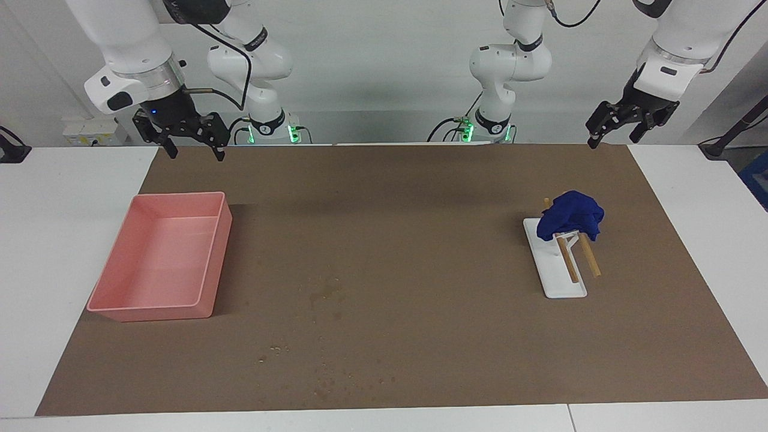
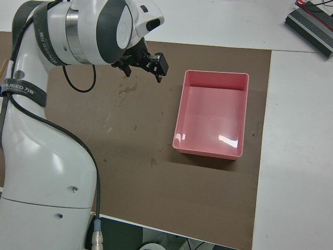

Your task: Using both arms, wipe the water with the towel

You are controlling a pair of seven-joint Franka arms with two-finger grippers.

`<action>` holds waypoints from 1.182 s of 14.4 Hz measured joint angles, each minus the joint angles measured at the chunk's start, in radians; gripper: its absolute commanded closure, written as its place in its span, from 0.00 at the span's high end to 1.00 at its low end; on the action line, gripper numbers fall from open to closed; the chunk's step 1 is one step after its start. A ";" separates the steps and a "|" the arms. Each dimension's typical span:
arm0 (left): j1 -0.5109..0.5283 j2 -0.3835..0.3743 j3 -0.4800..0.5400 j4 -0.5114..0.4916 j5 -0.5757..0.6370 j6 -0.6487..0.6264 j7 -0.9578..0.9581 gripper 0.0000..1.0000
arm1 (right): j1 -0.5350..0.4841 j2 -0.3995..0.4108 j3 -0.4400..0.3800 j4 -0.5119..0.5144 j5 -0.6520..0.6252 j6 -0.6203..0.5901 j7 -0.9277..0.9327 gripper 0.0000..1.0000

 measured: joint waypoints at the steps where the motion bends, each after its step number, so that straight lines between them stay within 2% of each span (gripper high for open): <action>1: 0.000 0.000 0.000 0.000 0.000 0.000 0.000 1.00 | 0.000 0.000 0.000 0.000 0.000 0.000 0.000 1.00; 11: 0.001 -0.003 0.004 -0.014 0.002 0.020 0.000 1.00 | 0.004 -0.003 0.003 -0.003 0.000 0.002 0.000 1.00; 13: 0.006 -0.019 0.009 -0.077 0.005 0.104 -0.017 1.00 | 0.004 -0.003 0.004 -0.003 0.000 0.002 0.000 1.00; 17: 0.062 -0.078 0.015 -0.278 0.006 0.320 -0.185 1.00 | 0.004 -0.003 0.004 -0.004 0.001 0.002 0.000 1.00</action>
